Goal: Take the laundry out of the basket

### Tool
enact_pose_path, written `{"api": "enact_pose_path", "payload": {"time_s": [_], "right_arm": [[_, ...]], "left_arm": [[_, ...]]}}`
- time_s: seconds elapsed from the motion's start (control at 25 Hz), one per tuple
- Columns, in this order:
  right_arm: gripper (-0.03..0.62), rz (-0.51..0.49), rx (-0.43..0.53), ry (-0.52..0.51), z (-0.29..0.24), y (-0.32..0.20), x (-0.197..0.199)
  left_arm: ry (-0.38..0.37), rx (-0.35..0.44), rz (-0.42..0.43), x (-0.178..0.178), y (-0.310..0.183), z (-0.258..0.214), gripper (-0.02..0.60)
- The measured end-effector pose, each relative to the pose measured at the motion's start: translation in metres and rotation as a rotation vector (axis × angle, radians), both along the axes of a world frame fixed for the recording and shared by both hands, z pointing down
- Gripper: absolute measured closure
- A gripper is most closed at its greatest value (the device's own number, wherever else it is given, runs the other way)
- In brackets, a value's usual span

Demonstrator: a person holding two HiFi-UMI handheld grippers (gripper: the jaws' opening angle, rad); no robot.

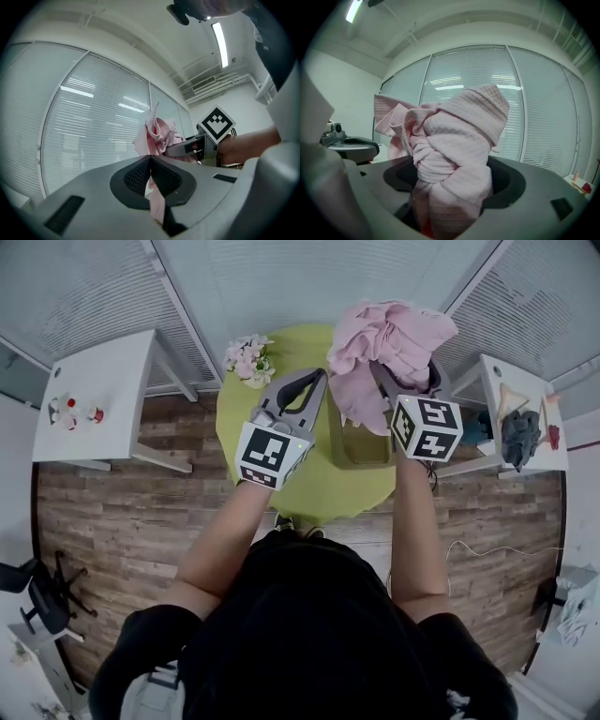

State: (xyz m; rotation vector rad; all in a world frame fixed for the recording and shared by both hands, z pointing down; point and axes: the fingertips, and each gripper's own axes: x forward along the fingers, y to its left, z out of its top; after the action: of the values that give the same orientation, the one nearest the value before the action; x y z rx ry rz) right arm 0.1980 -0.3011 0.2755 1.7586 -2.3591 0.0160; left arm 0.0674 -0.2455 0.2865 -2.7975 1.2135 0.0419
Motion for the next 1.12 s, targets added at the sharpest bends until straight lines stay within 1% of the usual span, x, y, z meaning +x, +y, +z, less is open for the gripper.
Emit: {"api": "enact_pose_path", "payload": {"time_s": [0.08, 0.24, 0.4, 0.64, 0.8, 0.92, 1.12], "right_arm": [[0.165, -0.024, 0.012, -0.003, -0.009, 0.004, -0.003], [0.165, -0.072, 0.034, -0.015, -0.026, 0.013, -0.011], [0.164, -0.109, 0.053, -0.021, -0.039, 0.026, -0.017], [0.164, -0.155, 0.077, -0.034, -0.051, 0.050, -0.031], [0.164, -0.159, 0.099, -0.033, -0.064, 0.059, -0.041], [0.164, -0.151, 0.115, -0.026, -0.073, 0.062, -0.051], [0.165, -0.134, 0.146, -0.019, -0.090, 0.062, -0.083]], "left_arm": [[-0.010, 0.004, -0.023, -0.002, 0.004, -0.004, 0.571], [-0.057, 0.018, -0.072, -0.010, 0.017, -0.008, 0.571], [-0.056, 0.016, -0.109, -0.015, 0.033, -0.016, 0.571], [-0.051, -0.011, -0.165, -0.033, 0.054, -0.019, 0.571], [-0.061, -0.001, -0.175, -0.044, 0.063, -0.027, 0.571], [-0.060, 0.016, -0.159, -0.053, 0.063, -0.035, 0.571], [-0.052, 0.036, -0.132, -0.079, 0.056, -0.048, 0.571]]}}
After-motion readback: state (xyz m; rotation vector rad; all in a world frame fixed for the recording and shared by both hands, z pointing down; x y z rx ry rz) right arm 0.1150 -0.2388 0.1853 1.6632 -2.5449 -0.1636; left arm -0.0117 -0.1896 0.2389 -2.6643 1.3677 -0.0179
